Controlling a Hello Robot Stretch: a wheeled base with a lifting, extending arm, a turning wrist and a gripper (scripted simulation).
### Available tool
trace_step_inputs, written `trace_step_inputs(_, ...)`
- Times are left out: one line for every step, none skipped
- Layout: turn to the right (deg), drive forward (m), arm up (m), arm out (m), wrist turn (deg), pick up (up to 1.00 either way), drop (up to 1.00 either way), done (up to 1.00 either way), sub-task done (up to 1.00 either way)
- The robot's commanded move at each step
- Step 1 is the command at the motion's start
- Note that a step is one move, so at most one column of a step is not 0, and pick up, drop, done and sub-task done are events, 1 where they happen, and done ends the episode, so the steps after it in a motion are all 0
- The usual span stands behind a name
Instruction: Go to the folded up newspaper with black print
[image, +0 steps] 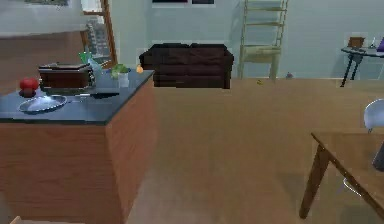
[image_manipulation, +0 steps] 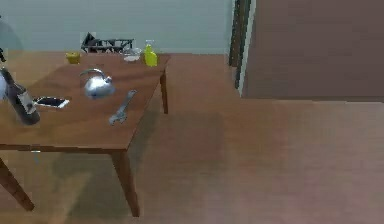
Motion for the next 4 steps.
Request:
trace_step_inputs(0.0,1.0,0.0,0.0,0.0,0.0,0.0,0.0,0.0)
trace_step_inputs(6.0,0.0,0.0,0.0,0.0,0.0,0.0,0.0,0.0)
trace_step_inputs(0.0,0.5,0.0,0.0,0.0,0.0,0.0,0.0,0.0)
trace_step_inputs(45.0,0.0,0.0,0.0,0.0,0.0,0.0,0.0,0.0)
